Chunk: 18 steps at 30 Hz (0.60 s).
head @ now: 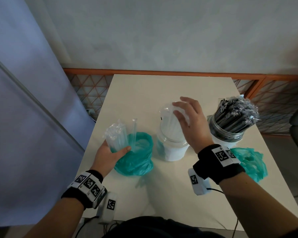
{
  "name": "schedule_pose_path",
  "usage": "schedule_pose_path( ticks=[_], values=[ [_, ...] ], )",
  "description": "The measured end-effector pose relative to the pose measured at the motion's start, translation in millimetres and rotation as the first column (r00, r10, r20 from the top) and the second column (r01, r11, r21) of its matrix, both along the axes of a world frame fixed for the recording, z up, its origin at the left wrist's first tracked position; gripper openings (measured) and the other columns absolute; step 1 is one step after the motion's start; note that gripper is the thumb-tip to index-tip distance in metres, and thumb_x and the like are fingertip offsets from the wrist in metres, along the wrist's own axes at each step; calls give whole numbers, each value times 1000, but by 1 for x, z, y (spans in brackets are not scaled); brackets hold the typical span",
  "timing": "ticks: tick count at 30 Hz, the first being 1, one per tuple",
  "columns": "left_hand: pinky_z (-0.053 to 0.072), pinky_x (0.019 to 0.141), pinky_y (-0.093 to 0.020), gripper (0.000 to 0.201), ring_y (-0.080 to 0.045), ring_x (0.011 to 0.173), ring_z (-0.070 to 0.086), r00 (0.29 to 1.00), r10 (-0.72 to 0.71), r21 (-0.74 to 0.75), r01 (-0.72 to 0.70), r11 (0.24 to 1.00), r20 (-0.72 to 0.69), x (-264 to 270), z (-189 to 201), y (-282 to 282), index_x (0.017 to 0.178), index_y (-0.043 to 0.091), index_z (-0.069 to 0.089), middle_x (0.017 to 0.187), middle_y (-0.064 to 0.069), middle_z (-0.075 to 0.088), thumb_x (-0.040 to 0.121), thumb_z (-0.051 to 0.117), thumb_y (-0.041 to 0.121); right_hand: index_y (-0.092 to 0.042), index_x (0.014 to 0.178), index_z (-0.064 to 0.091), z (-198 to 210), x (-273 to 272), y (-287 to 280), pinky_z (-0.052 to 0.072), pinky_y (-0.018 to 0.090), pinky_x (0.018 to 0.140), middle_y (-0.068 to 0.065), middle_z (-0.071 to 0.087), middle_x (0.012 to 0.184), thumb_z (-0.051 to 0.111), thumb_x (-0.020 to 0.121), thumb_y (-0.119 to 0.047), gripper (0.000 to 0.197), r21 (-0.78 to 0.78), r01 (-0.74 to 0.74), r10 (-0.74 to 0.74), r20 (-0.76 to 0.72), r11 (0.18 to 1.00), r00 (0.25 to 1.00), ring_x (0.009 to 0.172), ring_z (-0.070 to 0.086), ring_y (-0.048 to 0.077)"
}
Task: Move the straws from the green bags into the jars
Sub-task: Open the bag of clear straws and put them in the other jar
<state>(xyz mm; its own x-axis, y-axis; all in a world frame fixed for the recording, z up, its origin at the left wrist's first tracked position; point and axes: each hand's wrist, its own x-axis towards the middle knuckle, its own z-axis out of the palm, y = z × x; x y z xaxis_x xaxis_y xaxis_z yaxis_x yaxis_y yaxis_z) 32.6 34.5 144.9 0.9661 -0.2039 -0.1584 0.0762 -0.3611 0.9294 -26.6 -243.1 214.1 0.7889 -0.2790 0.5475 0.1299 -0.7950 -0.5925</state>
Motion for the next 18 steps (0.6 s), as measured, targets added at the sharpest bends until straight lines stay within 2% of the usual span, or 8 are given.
schedule_pose_path(
  ticks=[2,4,6,9,11,14,16,18],
  values=[
    [57,83,-35,54,-16,95,69,1000,12,8,-12,1000,7,0,0,0,116,14,61,104,-2,72,70,85,29,-22,123,63,-1,-3,2,44,28,95,6,50,139,51,99,-26,27,-48,57,-57,-9,997,998,124,49,24],
    [57,83,-33,57,-16,96,68,1000,21,-6,-21,1000,-2,0,-1,1,118,13,58,106,-3,70,70,85,27,-31,131,57,-9,-6,7,37,41,108,3,43,147,49,98,-35,34,-148,113,-135,-147,983,980,134,36,30],
    [56,79,-27,62,-14,96,66,1000,30,-21,-30,999,8,-1,0,1,121,13,53,107,-1,67,70,85,26,-35,137,49,-11,-8,15,17,52,120,4,35,152,52,94,-43,44,-239,167,-222,-222,956,950,144,22,34],
    [53,78,-21,74,-10,98,63,999,53,-61,-53,997,-2,-1,-4,4,130,15,43,111,1,63,70,85,26,-19,136,52,14,-6,38,9,48,122,12,38,148,57,88,-33,50,-220,163,-170,-15,962,985,145,22,35],
    [55,82,-27,80,-15,101,65,999,42,-66,-43,997,-23,0,-5,6,130,15,46,113,-1,65,64,86,36,-7,134,52,28,-2,61,25,42,118,14,45,142,57,86,-16,49,-124,-13,27,106,992,994,138,33,31],
    [57,85,-31,86,-17,102,67,999,-10,-44,8,999,-44,1,-6,10,124,16,55,111,-1,70,54,85,55,-7,145,36,22,4,95,30,27,116,10,38,147,58,87,-11,62,122,-234,240,-39,965,970,138,34,16],
    [58,82,-27,81,-17,102,67,999,-12,-41,10,999,-39,0,-3,11,123,17,57,111,-1,70,56,84,52,-15,153,15,4,8,110,21,22,118,5,25,156,67,86,-23,85,371,-206,306,-233,905,923,143,25,11],
    [55,91,-38,78,-23,108,62,999,-5,57,2,998,50,0,-1,12,122,17,58,115,-4,65,59,84,55,-27,154,0,-10,12,117,23,27,118,0,23,159,77,79,-32,107,629,-139,431,-340,765,835,144,25,9]
  ],
)
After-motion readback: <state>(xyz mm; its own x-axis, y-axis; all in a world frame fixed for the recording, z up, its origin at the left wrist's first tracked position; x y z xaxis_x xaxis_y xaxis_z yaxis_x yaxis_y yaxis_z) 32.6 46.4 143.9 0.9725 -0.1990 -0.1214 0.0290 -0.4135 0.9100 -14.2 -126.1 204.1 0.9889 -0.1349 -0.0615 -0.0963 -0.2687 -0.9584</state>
